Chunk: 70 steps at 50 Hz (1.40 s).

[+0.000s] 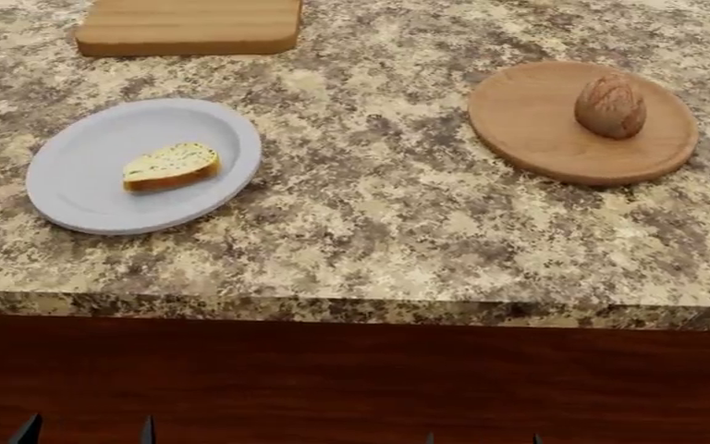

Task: Place all breads on the cutting board.

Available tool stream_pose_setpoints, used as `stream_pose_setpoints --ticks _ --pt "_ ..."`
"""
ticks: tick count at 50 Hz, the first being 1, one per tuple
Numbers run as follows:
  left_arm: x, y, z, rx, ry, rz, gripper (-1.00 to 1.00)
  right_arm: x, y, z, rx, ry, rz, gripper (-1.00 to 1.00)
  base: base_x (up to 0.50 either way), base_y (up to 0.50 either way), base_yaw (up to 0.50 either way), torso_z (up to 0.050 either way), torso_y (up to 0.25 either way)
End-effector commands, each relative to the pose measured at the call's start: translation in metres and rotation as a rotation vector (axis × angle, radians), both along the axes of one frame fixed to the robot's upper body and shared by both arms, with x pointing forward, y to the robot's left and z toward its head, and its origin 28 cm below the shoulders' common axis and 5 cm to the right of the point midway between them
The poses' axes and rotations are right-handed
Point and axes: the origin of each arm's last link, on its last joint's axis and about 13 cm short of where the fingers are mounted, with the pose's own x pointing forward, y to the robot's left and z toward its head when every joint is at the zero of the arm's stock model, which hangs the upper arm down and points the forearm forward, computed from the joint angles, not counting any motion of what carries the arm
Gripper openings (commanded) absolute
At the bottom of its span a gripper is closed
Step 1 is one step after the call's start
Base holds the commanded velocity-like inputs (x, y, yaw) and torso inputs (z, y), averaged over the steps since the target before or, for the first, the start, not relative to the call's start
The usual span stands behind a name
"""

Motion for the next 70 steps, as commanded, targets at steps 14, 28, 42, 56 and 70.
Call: stream_pose_setpoints --ticks 14,28,42,56,70 --pt "0.0 0.0 0.001 0.007 -0.007 0.001 1.0 0.001 0.001 0.001 -0.001 -0.005 -0.002 1.0 0.0 0.5 0.0 0.0 0.0" --pt "-0.004 0.001 0.031 0.018 -0.002 -0.022 1.0 0.001 0.006 0.045 -0.086 -0.057 -0.013 1.0 0.0 0.14 0.0 0.0 0.0" --pt "-0.018 0.011 0.129 0.028 -0.028 -0.042 1.0 -0.022 -0.004 0.148 -0.18 -0.097 -0.01 1.0 0.0 0.0 0.0 0.0 0.0" --pt "0.008 0.036 0.208 0.014 -0.13 -0.09 1.0 -0.002 -0.028 0.233 -0.261 -0.177 0.012 1.0 0.0 0.0 0.0 0.0 0.0" --pt "0.029 0.057 0.263 0.058 -0.237 -0.056 1.0 0.033 -0.035 0.286 -0.287 -0.178 0.076 1.0 0.34 -0.07 0.0 0.0 0.0"
